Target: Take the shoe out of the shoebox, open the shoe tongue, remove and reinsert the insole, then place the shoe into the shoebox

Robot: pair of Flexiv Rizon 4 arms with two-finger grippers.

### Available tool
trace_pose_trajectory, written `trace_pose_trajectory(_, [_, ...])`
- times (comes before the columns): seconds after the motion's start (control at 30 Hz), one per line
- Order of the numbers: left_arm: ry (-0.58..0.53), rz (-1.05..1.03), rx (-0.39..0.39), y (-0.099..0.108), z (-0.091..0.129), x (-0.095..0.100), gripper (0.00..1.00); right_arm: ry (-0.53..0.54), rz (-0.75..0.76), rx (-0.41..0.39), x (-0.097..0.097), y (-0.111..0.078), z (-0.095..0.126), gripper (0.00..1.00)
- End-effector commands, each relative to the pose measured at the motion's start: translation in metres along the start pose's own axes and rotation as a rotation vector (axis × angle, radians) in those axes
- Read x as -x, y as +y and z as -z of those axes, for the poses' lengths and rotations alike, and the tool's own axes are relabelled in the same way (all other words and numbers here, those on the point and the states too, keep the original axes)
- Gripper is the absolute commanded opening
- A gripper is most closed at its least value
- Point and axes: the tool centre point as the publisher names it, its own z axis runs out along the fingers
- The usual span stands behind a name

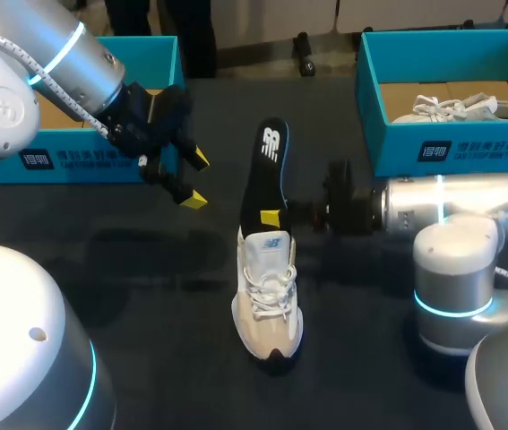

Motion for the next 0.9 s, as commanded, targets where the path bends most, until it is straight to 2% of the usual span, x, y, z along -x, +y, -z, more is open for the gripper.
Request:
trace_pose_trajectory(0.03, [0.000,0.000,0.002,0.000,0.000,0.000,1.00,0.017,0.002,-0.032,0.007,0.009,-0.006,0.39])
trace_pose_trajectory(0.2, [0.000,0.000,0.002,0.000,0.000,0.000,1.00,0.039,-0.002,-0.040,0.011,0.011,-0.008,0.38])
trace_pose_trajectory(0.27, [0.000,0.000,0.002,0.000,0.000,0.000,1.00,0.049,-0.005,-0.039,0.011,0.011,-0.009,0.28])
trace_pose_trajectory(0.37, [0.000,0.000,0.002,0.000,0.000,0.000,1.00,0.069,-0.009,-0.042,0.009,0.010,-0.011,0.00])
trace_pose_trajectory(0.67, [0.000,0.000,0.002,0.000,0.000,0.000,1.00,0.119,-0.047,-0.069,0.002,0.000,-0.016,0.00])
trace_pose_trajectory(0.9, [0.000,0.000,0.002,0.000,0.000,0.000,1.00,0.147,-0.102,-0.087,-0.003,-0.015,-0.014,0.00])
